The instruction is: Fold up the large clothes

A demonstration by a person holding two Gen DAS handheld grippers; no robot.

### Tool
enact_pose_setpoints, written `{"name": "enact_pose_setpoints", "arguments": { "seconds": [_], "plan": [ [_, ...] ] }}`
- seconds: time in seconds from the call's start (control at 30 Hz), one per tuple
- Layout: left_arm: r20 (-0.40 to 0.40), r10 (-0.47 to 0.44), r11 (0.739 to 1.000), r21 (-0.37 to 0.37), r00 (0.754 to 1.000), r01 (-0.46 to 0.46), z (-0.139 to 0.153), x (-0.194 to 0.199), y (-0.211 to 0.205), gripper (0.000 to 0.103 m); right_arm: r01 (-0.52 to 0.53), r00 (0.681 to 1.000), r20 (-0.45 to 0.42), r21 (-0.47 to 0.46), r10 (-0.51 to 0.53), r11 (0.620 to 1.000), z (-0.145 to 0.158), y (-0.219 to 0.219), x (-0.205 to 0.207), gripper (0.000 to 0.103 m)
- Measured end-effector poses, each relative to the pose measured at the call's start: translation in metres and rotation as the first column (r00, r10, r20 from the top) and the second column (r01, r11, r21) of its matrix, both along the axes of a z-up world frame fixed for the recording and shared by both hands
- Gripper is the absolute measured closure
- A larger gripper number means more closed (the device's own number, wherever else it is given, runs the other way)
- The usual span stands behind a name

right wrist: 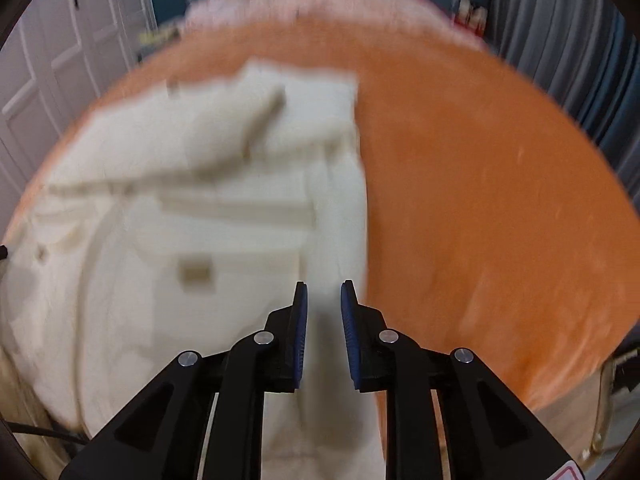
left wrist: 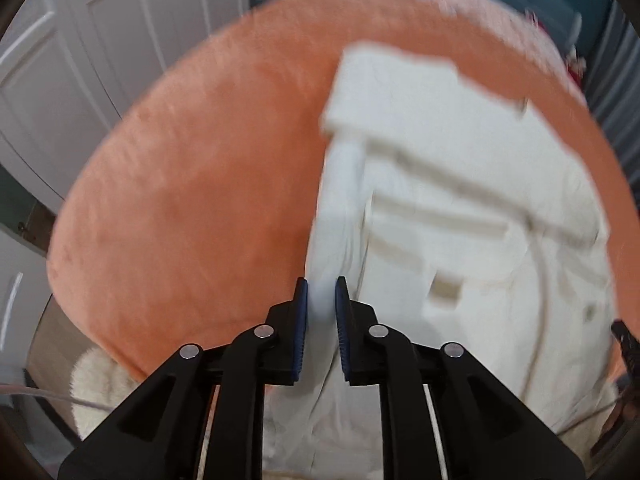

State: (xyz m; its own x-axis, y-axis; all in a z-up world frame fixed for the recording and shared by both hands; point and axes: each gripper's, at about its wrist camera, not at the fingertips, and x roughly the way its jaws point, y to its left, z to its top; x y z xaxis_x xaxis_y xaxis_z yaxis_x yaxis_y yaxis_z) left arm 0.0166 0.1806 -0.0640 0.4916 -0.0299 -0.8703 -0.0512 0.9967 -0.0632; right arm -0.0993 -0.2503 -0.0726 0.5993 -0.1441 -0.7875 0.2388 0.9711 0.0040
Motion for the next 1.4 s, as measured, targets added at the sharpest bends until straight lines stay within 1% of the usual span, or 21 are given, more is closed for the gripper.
{"name": "enact_pose_setpoints", "arguments": {
  "seconds": [0.07, 0.13, 0.17, 0.2, 0.27, 0.33, 0.4, 0.47, 0.53, 0.57, 0.67, 0.8, 0.93, 0.97, 1.03, 1.13, 1.17, 1.23, 1.27, 1.33, 1.4],
  "plan": [
    [0.111, 0.008, 1.0, 0.018, 0.994, -0.01, 0.031, 0.012, -0.006, 0.086, -0.016, 0.994, 0.105, -0.013, 0.017, 1.0, 0.029, 0.005, 0.014, 0.069],
    [0.189, 0.003, 1.0, 0.002, 0.982, -0.003, 0.054, 0.033, -0.013, 0.069, -0.065, 0.982, 0.179, -0.009, 0.065, 0.998, 0.051, 0.018, 0.038, 0.068],
    [0.21, 0.006, 1.0, -0.005, 0.978, -0.005, 0.06, 0.043, -0.016, 0.07, -0.105, 0.972, 0.208, -0.007, 0.105, 0.994, 0.062, 0.029, 0.062, 0.068],
    [0.233, 0.012, 1.0, -0.022, 0.972, -0.007, 0.067, 0.065, -0.023, 0.07, -0.131, 0.965, 0.227, -0.003, 0.128, 0.991, 0.066, 0.036, 0.079, 0.068],
    [0.252, 0.009, 0.999, -0.04, 0.968, 0.001, 0.07, 0.094, -0.033, 0.07, -0.196, 0.948, 0.26, 0.031, 0.181, 0.98, 0.071, 0.054, 0.118, 0.068],
    [0.257, 0.006, 0.999, -0.034, 0.966, 0.003, 0.066, 0.131, -0.05, 0.07, -0.248, 0.936, 0.273, 0.07, 0.221, 0.966, 0.069, 0.065, 0.156, 0.068],
    [0.234, 0.003, 0.999, -0.035, 0.972, 0.006, 0.055, 0.169, -0.064, 0.07, -0.304, 0.93, 0.257, 0.128, 0.265, 0.944, 0.059, 0.083, 0.205, 0.068],
    [0.199, 0.005, 0.999, -0.049, 0.98, 0.005, 0.037, 0.209, -0.073, 0.07, -0.331, 0.928, 0.238, 0.177, 0.286, 0.927, 0.046, 0.104, 0.243, 0.068],
    [0.166, 0.024, 0.999, -0.04, 0.986, -0.018, 0.022, 0.236, -0.077, 0.071, -0.348, 0.928, 0.218, 0.215, 0.303, 0.913, 0.033, 0.118, 0.278, 0.068],
    [0.146, 0.028, 0.999, -0.042, 0.989, -0.022, 0.01, 0.254, -0.08, 0.071, -0.357, 0.928, 0.197, 0.227, 0.316, 0.906, 0.024, 0.126, 0.305, 0.068],
    [0.092, 0.025, 1.0, -0.007, 0.995, -0.024, -0.02, 0.284, -0.084, 0.071, -0.36, 0.931, 0.147, 0.229, 0.333, 0.904, 0.0, 0.144, 0.349, 0.068],
    [0.039, 0.038, 0.999, 0.022, 0.999, -0.039, -0.057, 0.307, -0.081, 0.071, -0.326, 0.945, 0.074, 0.273, 0.318, 0.905, -0.037, 0.152, 0.404, 0.068],
    [0.034, 0.051, 0.998, 0.035, 0.998, -0.052, -0.082, 0.315, -0.078, 0.07, -0.293, 0.945, -0.036, 0.342, 0.324, 0.893, -0.074, 0.158, 0.436, 0.068],
    [0.043, 0.054, 0.998, 0.04, 0.998, -0.056, -0.086, 0.315, -0.078, 0.07, -0.297, 0.944, -0.032, 0.349, 0.328, 0.889, -0.079, 0.156, 0.434, 0.076],
    [0.082, 0.046, 0.996, 0.07, 0.996, -0.052, -0.089, 0.312, -0.081, 0.069, -0.318, 0.943, 0.016, 0.346, 0.333, 0.883, -0.075, 0.153, 0.425, 0.098],
    [0.112, 0.04, 0.995, 0.091, 0.993, -0.05, -0.093, 0.307, -0.085, 0.069, -0.323, 0.946, 0.092, 0.297, 0.31, 0.899, -0.062, 0.15, 0.41, 0.099],
    [0.122, 0.041, 0.995, 0.089, 0.992, -0.052, -0.094, 0.307, -0.084, 0.069, -0.32, 0.947, 0.084, 0.268, 0.309, 0.909, -0.066, 0.153, 0.411, 0.099],
    [0.127, 0.038, 0.994, 0.097, 0.991, -0.051, -0.096, 0.307, -0.086, 0.069, -0.308, 0.948, -0.005, 0.227, 0.318, 0.924, -0.089, 0.162, 0.42, 0.099],
    [0.128, 0.035, 0.993, 0.111, 0.991, -0.049, -0.097, 0.307, -0.088, 0.068, -0.303, 0.95, -0.006, 0.223, 0.312, 0.927, -0.09, 0.162, 0.423, 0.1],
    [0.121, 0.028, 0.988, 0.151, 0.992, -0.046, -0.099, 0.309, -0.093, 0.067, -0.295, 0.952, -0.015, 0.222, 0.306, 0.929, -0.084, 0.161, 0.423, 0.099],
    [0.108, 0.02, 0.983, 0.18, 0.994, -0.04, -0.097, 0.31, -0.096, 0.067, -0.284, 0.958, 0.017, 0.188, 0.286, 0.94, -0.066, 0.152, 0.407, 0.098]
  ]
}}
